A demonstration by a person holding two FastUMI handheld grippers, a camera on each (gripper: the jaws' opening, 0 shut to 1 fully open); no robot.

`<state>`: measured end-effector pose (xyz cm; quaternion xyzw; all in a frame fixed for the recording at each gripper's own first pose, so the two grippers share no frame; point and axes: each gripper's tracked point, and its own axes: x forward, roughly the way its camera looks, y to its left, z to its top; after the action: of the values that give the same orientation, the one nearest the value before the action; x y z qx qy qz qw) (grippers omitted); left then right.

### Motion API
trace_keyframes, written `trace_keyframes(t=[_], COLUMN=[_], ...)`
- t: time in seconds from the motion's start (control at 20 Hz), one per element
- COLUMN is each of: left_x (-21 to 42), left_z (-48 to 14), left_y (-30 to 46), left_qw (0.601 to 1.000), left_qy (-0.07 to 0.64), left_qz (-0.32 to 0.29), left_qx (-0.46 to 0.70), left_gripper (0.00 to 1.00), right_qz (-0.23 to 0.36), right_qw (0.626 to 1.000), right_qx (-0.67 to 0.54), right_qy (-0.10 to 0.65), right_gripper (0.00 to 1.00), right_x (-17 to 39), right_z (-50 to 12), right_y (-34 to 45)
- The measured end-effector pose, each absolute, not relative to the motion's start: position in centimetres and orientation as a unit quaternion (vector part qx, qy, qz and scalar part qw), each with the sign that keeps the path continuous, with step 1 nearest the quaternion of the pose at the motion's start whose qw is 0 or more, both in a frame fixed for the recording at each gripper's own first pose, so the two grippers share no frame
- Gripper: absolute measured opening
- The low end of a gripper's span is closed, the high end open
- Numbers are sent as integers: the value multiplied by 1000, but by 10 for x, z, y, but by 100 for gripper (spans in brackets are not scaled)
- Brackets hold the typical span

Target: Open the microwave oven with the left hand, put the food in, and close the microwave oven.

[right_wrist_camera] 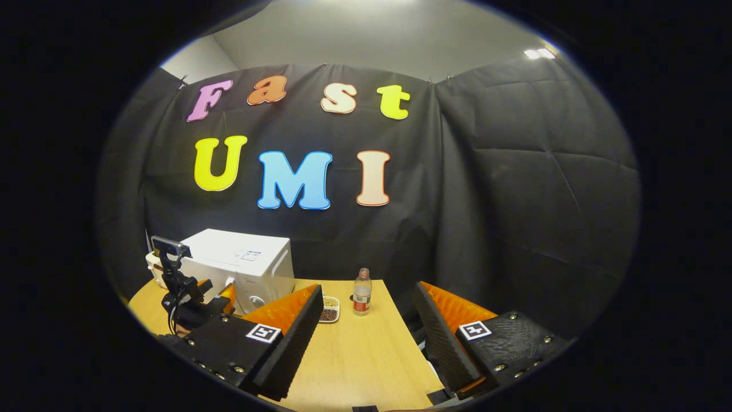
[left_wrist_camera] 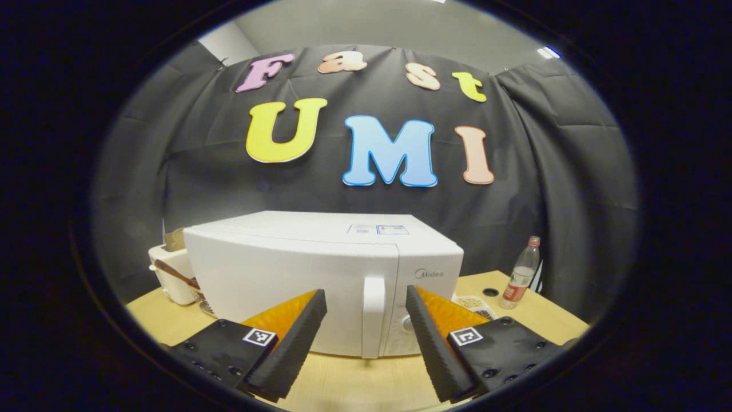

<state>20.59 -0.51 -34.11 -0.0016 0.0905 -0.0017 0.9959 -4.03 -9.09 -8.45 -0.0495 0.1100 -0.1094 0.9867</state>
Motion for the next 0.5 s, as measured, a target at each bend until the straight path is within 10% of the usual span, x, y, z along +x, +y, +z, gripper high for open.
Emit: trace_keyframes(t=[0.5], left_x=[236], left_z=[-385], left_y=[4], left_qw=[994], left_qy=[112], left_qz=[9], left_qx=[2], left_gripper=[92], right_qz=[-123], right_qw=[981], right_qx=[-38], right_qy=[142], right_gripper=[97], right_x=[-37], right_z=[-100], right_y=[-94])
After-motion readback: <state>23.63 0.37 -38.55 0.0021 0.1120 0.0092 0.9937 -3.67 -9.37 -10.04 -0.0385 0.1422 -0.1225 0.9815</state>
